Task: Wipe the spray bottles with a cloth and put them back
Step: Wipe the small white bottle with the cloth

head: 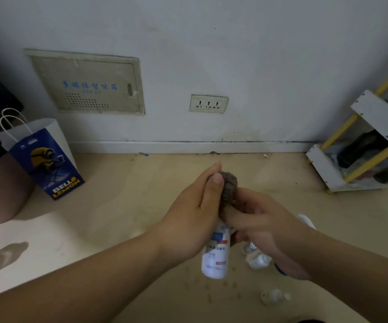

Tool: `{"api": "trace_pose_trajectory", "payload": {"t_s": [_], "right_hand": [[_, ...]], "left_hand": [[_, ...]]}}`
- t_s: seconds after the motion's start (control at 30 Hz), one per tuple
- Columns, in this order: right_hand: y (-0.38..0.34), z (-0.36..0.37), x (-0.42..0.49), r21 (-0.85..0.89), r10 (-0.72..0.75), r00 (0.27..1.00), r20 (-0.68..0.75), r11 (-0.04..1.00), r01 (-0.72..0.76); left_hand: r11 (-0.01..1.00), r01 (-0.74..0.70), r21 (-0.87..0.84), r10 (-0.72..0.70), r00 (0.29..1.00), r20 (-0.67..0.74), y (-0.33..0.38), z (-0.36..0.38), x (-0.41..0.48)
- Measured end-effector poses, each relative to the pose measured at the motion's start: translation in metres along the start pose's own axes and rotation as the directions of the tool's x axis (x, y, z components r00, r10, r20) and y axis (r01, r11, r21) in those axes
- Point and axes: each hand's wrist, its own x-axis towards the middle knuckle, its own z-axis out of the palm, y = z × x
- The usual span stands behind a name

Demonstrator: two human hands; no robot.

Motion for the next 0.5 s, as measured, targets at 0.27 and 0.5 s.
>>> {"api": "trace_pose_trajectory", "payload": {"t_s": [0.27,0.5], "right_hand": [[0.0,0.0,-0.001,0.032,0.007,1.0,0.001,0.999,-0.007],[0.001,-0.002,0.011,-0.035,0.062,0.99,-0.124,0.997,-0.067]], "left_hand": [[0.818,0.43,-0.381,-0.415,0.901,0.126,-0.012,0.003,0.006],[0.982,0.159,-0.099,-0.173,0.974,-0.148,-0.012,0.012,0.001]]}}
